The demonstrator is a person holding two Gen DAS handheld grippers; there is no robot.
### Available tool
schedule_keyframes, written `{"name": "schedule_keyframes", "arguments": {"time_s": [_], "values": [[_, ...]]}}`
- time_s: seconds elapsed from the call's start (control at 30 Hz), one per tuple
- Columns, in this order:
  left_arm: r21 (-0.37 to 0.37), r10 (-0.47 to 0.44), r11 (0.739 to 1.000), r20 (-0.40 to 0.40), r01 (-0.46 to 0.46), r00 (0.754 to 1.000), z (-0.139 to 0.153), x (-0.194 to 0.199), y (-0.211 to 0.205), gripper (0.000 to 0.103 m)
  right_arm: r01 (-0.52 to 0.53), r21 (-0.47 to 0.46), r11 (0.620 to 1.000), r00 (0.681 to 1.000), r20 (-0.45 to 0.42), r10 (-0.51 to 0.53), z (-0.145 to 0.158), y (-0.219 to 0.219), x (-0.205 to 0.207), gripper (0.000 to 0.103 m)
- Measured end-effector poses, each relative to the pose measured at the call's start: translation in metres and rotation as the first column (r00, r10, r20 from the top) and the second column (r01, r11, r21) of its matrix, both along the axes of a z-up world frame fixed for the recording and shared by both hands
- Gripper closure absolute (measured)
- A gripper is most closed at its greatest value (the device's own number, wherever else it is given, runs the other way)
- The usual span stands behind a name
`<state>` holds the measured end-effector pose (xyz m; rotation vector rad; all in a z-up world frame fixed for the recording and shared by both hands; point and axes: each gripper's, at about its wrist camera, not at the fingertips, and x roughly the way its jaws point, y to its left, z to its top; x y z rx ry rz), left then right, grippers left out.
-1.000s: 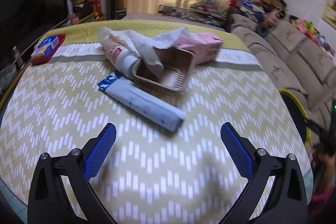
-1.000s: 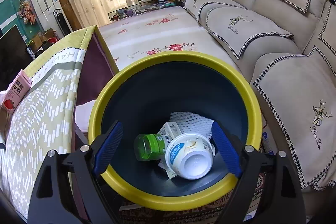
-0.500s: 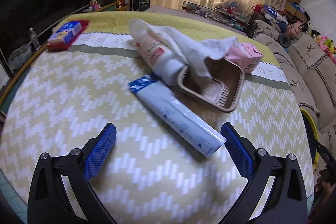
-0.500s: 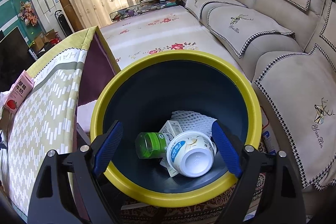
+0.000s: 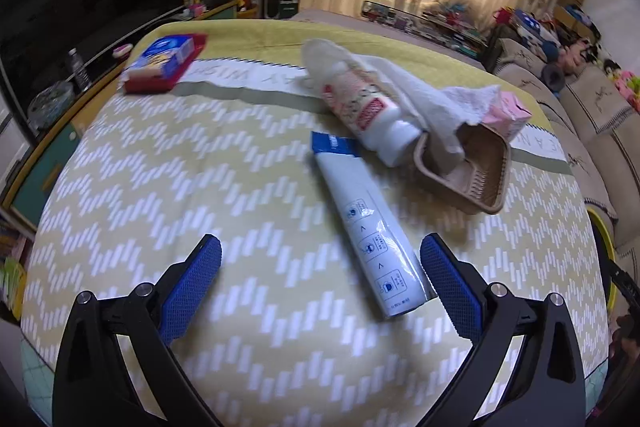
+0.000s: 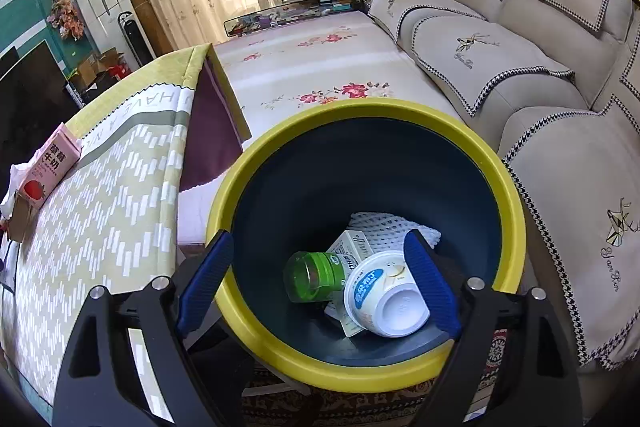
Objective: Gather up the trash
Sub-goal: 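Grasp the white toothpaste tube with the left tool, then carry the toothpaste tube over the bin with the left tool and release it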
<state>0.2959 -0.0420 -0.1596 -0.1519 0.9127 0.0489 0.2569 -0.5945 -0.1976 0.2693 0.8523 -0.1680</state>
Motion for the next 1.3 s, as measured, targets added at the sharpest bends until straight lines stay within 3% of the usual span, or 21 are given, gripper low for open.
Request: {"name": "schedule_keyframes", "arguments": {"time_s": [0.13,0.27,0.4,0.57,0.63,1.03,1.17,1.3], "values": [[-0.014,-0.02,1.0,-0.013,0.02,1.0,-0.003,0.015,-0.011,0.007,-0.002,0.0,1.0,1.0,0.0,0.002,0.0,0.0,-0.001,0.02],[-0.014,-0.001,1.0,-0.044,0.001,0.999,-0.01,0.028,-0.014,0.025,0.0,0.005,1.0,1.0,-0.001,0.0,-0.001,-0.002,-0.002,0.02],[0.015,0.005,1.0,-0.038,-0.004,0.999,-0.011,0.03,-0.013,0.035,0.006,0.015,1.0,1.0,-0.001,-0.006,-0.003,-0.005,-0.004,0.02],[0.009,-0.005,1.0,-0.033,0.005,0.999,-0.01,0.028,-0.005,0.068,0.008,0.027,1.0,1.0,0.001,-0.009,-0.005,-0.007,-0.006,0.02],[0.004,-0.016,1.0,-0.032,0.016,0.999,-0.011,0.025,-0.004,0.074,0.009,0.032,0.999,1.0,0.003,-0.009,-0.005,-0.007,-0.008,0.02],[0.025,-0.136,0.99,0.039,0.135,0.99,0.022,-0.042,-0.024,0.078,0.018,0.062,0.998,1.0,0.024,-0.019,0.002,-0.007,-0.029,0.02],[0.019,-0.222,0.975,0.067,0.222,0.973,0.041,-0.068,-0.046,0.078,0.019,0.074,0.997,0.999,0.043,-0.022,0.007,-0.008,-0.043,0.02],[0.009,-0.326,0.945,0.102,0.327,0.94,0.061,-0.084,-0.084,0.078,0.029,0.071,0.997,0.996,0.079,-0.034,0.018,-0.011,-0.064,0.02]]}}
